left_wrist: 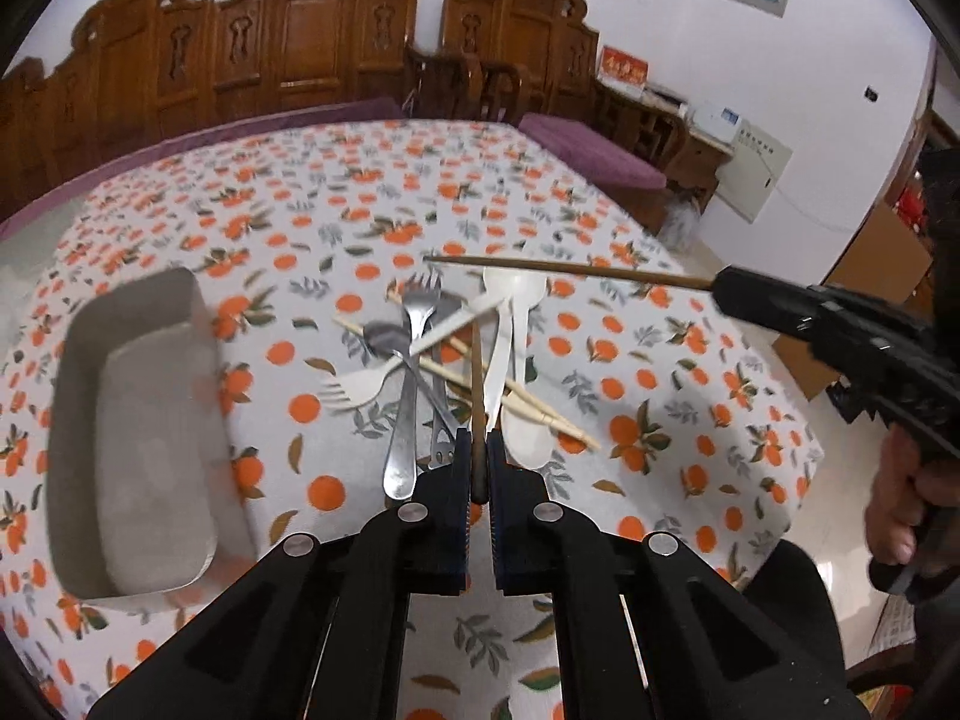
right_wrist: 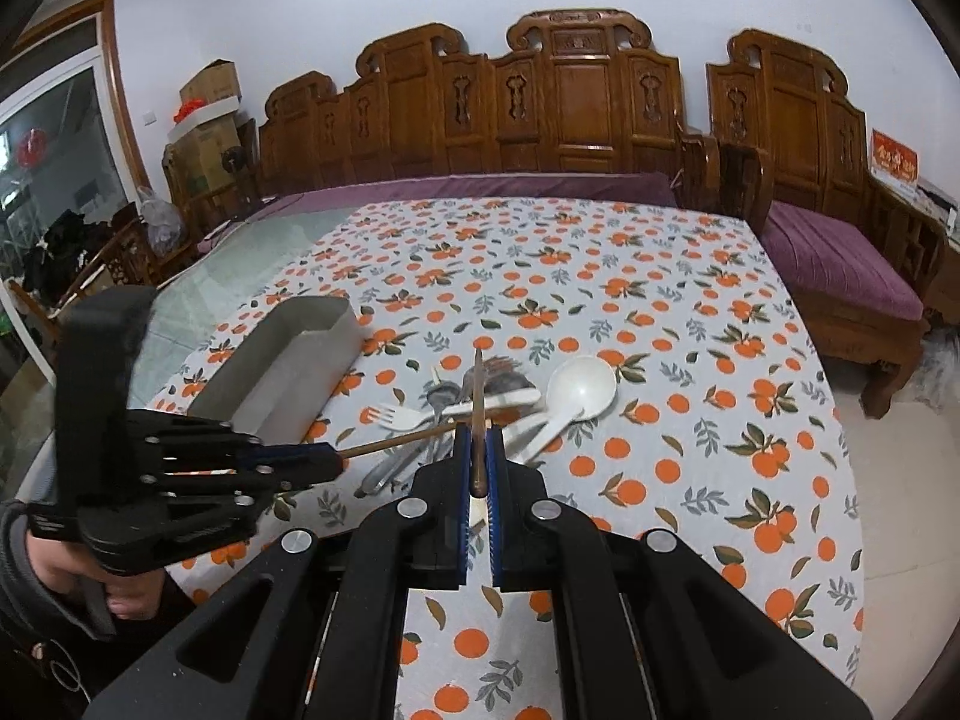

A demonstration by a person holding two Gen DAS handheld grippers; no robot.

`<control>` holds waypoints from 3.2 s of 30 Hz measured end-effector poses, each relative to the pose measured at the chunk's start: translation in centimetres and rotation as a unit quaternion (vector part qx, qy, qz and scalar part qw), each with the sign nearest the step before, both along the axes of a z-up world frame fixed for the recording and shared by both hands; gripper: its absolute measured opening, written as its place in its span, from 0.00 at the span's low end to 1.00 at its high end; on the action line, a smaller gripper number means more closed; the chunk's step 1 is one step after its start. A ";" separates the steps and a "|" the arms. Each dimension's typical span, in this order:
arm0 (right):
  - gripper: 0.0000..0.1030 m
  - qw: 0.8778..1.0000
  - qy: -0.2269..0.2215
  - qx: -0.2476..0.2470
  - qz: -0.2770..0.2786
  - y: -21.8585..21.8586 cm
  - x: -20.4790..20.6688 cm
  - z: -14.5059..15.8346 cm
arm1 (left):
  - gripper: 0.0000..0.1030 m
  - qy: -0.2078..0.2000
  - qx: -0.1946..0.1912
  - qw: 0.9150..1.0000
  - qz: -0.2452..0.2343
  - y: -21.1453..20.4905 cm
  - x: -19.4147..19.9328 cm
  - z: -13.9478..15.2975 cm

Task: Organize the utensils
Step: 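Grasp a wooden chopstick from the pile with the right gripper, then carry the chopstick into the grey tray and open the right gripper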

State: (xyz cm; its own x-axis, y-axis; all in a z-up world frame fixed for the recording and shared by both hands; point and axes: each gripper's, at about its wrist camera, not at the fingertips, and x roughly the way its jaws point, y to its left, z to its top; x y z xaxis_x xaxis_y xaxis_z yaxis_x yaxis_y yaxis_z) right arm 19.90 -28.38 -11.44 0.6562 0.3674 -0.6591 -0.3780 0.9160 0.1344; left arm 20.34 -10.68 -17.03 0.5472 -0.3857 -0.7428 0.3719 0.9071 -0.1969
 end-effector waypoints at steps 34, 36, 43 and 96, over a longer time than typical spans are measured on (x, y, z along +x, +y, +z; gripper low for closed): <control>0.06 0.997 -0.050 -0.020 0.049 9.7 -2.2 4.1 | 0.04 -0.109 0.036 0.990 0.086 12.4 -5.1 8.9; 0.06 0.997 -0.049 -0.023 0.055 10.8 -2.2 4.0 | 0.04 -0.106 0.033 0.989 0.096 13.6 -4.7 8.4; 0.06 0.996 -0.039 -0.031 0.072 13.7 -1.7 3.1 | 0.04 -0.094 0.059 0.985 0.135 15.9 -3.1 5.9; 0.06 0.993 0.051 -0.047 0.100 24.5 4.2 -5.8 | 0.47 -0.062 0.046 0.980 0.185 22.3 -0.2 1.9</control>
